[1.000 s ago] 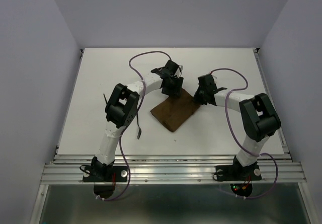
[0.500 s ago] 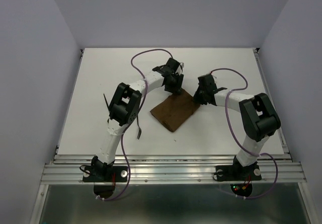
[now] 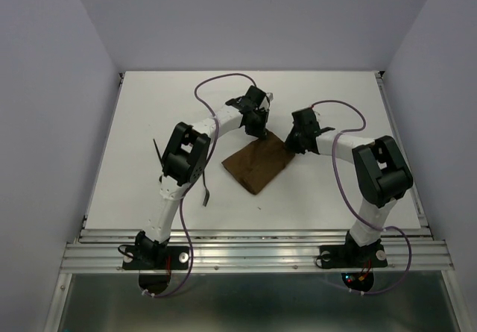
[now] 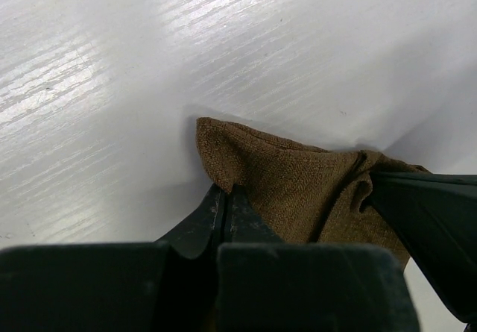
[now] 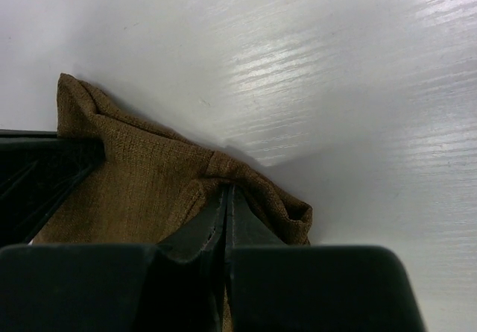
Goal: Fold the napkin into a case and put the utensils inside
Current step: Pick up the 2/3-rectangle-folded napkin from the center of the board.
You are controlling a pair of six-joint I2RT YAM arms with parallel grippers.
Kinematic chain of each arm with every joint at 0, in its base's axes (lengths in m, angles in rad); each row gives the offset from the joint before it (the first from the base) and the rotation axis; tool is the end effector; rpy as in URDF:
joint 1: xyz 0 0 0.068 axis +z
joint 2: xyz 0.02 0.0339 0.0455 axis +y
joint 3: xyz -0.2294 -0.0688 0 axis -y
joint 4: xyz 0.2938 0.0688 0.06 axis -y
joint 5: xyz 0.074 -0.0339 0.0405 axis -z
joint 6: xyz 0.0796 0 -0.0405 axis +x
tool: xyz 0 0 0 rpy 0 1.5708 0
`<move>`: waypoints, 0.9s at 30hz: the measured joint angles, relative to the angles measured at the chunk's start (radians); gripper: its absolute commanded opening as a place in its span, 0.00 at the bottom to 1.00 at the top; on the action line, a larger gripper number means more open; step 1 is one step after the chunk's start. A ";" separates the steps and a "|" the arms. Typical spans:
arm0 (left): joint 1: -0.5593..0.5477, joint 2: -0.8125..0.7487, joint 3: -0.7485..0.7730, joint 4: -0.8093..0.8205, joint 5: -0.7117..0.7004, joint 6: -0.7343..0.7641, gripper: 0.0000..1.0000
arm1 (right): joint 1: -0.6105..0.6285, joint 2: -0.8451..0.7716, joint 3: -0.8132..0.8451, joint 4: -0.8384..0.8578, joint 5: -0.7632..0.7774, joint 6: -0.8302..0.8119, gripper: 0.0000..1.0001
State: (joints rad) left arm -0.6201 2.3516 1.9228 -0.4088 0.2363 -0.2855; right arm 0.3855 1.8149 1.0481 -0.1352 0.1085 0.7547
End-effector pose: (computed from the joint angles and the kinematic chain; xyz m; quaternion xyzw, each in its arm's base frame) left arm 0.4571 -0.3493 0.0964 0.1960 0.9071 -0.2547 0.2719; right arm 0.3958 0.1513 0.0553 0.1906 0.9239 0.1338 0.3035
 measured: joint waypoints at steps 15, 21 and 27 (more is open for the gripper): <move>-0.002 -0.114 -0.034 -0.006 0.002 0.000 0.00 | 0.000 0.033 0.042 -0.021 -0.007 0.065 0.01; -0.014 -0.143 -0.039 -0.005 0.035 -0.001 0.00 | 0.000 0.039 0.049 -0.022 -0.010 0.080 0.01; -0.038 -0.143 -0.051 0.001 0.058 -0.002 0.00 | 0.000 0.039 0.050 -0.024 -0.011 0.084 0.01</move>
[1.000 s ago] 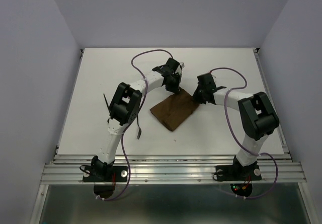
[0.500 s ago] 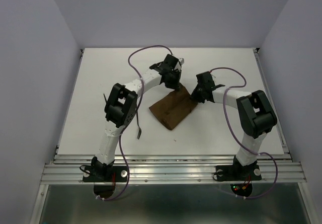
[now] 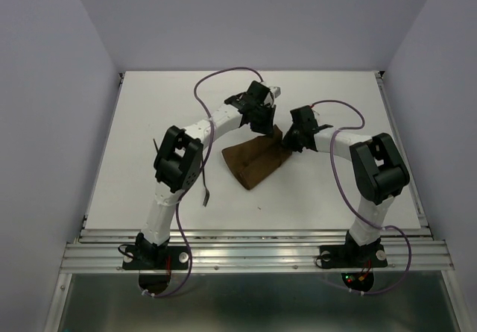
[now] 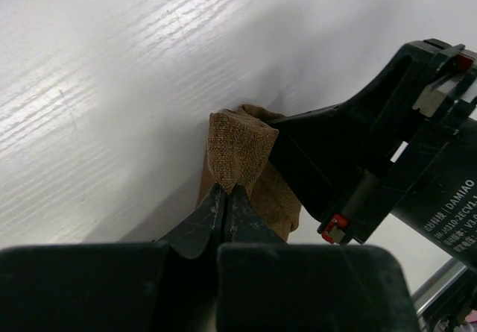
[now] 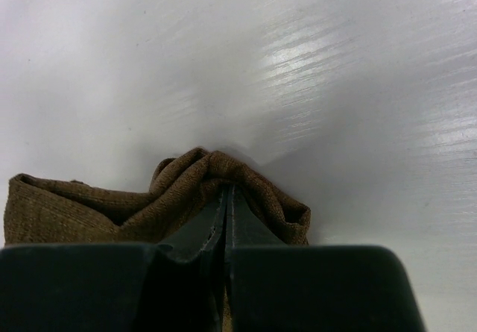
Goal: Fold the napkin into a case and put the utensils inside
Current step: Pick up the 2/3-rectangle-folded napkin from the center of the board, then fold the 2/3-rectangle-folded napkin at the center of the board.
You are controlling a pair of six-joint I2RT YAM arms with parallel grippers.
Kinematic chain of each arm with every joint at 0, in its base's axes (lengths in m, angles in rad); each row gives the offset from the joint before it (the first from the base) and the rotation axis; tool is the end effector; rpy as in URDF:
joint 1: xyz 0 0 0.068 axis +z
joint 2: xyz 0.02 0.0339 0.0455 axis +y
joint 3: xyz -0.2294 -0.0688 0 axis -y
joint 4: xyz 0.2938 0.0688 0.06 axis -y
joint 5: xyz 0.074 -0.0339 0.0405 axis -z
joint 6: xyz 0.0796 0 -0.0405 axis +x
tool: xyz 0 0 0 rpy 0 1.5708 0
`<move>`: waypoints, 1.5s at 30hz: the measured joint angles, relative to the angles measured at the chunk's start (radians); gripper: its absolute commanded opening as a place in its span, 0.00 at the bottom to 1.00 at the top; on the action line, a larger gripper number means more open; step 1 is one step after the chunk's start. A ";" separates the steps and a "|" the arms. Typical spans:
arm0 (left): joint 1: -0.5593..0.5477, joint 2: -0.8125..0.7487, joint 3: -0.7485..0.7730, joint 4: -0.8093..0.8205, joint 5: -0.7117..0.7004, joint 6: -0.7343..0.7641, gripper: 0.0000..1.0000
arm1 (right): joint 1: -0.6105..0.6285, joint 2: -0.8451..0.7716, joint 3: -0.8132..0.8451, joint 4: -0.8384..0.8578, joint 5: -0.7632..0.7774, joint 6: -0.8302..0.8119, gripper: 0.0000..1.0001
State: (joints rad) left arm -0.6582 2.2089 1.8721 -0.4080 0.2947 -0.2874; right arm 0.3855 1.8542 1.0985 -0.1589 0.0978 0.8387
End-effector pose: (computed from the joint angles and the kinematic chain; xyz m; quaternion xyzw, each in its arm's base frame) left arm 0.4322 -0.3634 0.1555 0.2249 0.8796 -0.3005 0.2922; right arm 0.4038 0.1555 0.0545 0.2278 0.9178 0.1471 0.2900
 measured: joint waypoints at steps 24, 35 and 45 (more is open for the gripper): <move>-0.042 0.002 -0.115 0.101 0.108 -0.081 0.00 | -0.003 0.004 0.000 0.000 -0.007 0.045 0.01; -0.042 0.047 -0.178 0.189 0.154 -0.122 0.00 | -0.006 0.002 -0.002 0.002 -0.019 0.063 0.01; -0.049 0.047 -0.208 0.244 0.199 -0.134 0.00 | -0.006 -0.154 -0.083 -0.080 0.022 0.063 0.70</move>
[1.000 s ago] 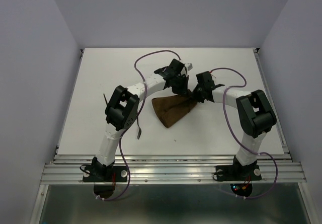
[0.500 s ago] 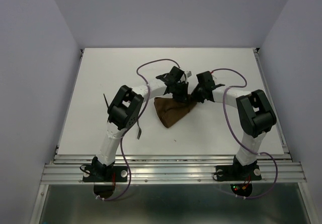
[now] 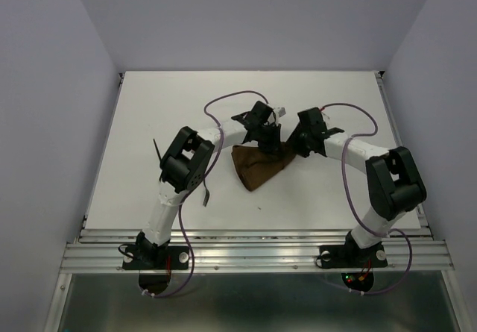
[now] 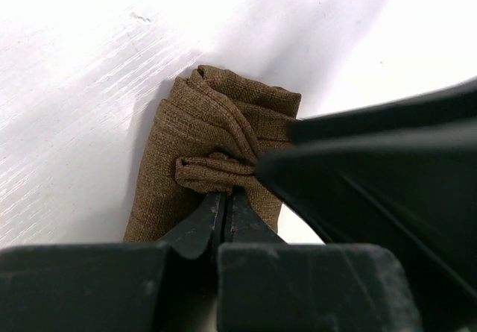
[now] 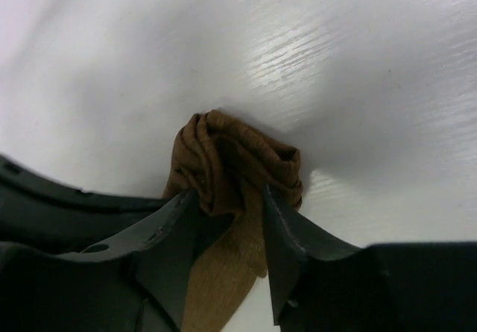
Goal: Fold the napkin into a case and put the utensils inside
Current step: Fold the 2/3-rectangle-folded napkin at the center of the board.
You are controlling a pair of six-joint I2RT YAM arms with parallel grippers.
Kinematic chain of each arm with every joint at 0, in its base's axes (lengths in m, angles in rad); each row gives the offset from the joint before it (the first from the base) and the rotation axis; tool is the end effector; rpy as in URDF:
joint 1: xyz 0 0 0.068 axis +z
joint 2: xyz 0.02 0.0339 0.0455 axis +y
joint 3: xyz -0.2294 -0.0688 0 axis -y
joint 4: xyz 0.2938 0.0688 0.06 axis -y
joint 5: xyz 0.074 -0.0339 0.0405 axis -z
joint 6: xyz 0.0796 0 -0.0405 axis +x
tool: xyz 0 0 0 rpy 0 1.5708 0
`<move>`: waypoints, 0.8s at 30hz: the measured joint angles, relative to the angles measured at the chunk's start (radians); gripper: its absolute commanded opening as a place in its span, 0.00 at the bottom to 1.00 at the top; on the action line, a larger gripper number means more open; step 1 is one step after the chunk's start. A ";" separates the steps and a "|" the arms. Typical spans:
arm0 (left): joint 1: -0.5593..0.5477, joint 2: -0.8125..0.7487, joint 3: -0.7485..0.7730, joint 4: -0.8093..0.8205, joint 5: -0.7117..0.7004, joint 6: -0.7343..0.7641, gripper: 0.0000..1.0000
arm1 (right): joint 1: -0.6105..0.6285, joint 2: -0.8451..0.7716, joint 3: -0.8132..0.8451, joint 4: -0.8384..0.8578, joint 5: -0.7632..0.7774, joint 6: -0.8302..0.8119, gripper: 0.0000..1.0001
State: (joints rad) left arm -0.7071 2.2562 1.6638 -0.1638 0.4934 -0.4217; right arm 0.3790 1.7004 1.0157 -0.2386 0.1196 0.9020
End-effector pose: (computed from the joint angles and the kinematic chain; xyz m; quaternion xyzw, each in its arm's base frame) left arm 0.3916 -0.3842 0.0779 0.2224 0.8676 -0.3949 0.2046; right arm 0.3821 0.1419 0.0796 0.2630 0.9093 0.1443 0.2885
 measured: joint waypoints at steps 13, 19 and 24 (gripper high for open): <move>0.000 0.000 -0.005 0.010 0.004 -0.001 0.00 | 0.000 -0.128 -0.132 0.002 0.010 0.061 0.97; 0.000 -0.005 -0.020 0.029 0.006 -0.002 0.00 | -0.006 -0.087 -0.136 0.031 -0.013 0.090 0.92; 0.000 -0.006 -0.023 0.034 0.005 -0.002 0.00 | -0.016 -0.084 -0.142 0.050 -0.027 0.109 0.88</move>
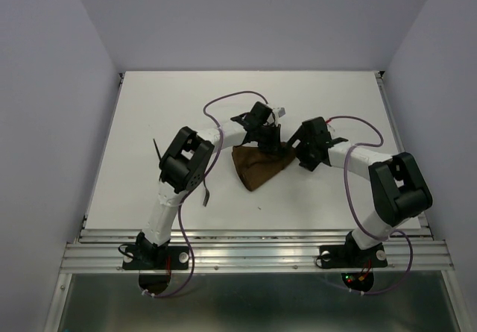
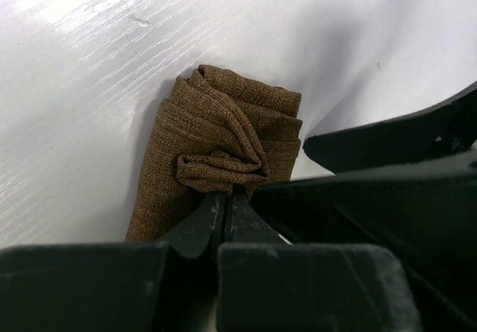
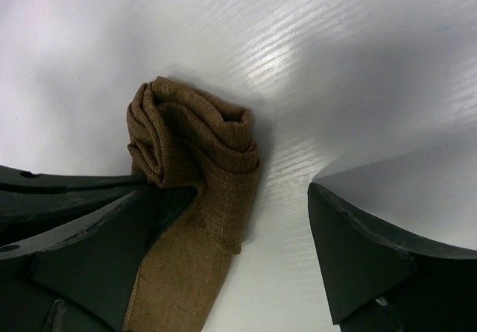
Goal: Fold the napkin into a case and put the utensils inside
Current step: Fold the 2/3-rectangle-folded napkin at the center of the board.
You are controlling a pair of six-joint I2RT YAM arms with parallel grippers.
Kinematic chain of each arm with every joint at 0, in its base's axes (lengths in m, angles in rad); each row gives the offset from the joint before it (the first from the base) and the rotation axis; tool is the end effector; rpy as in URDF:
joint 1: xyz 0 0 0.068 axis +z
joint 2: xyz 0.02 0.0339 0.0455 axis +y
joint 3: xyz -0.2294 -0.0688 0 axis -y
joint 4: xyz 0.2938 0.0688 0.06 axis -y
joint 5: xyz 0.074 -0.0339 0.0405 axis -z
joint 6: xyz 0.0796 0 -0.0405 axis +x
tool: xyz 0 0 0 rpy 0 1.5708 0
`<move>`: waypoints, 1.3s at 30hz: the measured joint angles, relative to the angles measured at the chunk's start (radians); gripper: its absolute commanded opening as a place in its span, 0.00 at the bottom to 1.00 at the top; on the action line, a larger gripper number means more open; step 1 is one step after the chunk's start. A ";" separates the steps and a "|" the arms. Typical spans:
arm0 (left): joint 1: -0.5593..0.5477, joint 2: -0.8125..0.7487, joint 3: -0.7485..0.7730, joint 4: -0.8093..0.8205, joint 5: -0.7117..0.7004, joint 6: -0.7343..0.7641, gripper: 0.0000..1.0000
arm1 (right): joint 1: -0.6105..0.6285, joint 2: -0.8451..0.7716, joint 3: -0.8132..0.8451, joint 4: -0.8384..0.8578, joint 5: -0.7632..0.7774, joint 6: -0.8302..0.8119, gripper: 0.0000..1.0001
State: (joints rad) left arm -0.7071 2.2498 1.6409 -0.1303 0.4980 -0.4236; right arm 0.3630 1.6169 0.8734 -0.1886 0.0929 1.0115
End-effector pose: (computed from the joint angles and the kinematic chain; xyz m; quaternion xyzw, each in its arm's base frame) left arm 0.3902 -0.3834 0.0762 0.2238 0.8636 -0.4001 0.2098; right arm 0.3568 0.1276 0.0649 0.3160 0.8944 0.1649 0.2704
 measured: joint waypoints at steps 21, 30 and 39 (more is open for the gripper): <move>-0.001 -0.009 -0.016 0.016 -0.002 0.003 0.00 | -0.024 0.085 -0.006 0.155 -0.061 0.057 0.24; -0.004 -0.020 -0.016 -0.010 -0.024 0.019 0.25 | -0.028 0.089 -0.007 0.170 -0.068 0.062 0.01; -0.020 -0.105 -0.025 -0.116 -0.121 0.078 0.78 | -0.027 0.110 -0.007 0.201 -0.104 0.062 0.01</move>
State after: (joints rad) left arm -0.7269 2.1452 1.6161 -0.2466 0.3771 -0.3458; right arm 0.3359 1.7271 0.8665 0.0128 -0.0109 1.0733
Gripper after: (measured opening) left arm 0.756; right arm 0.183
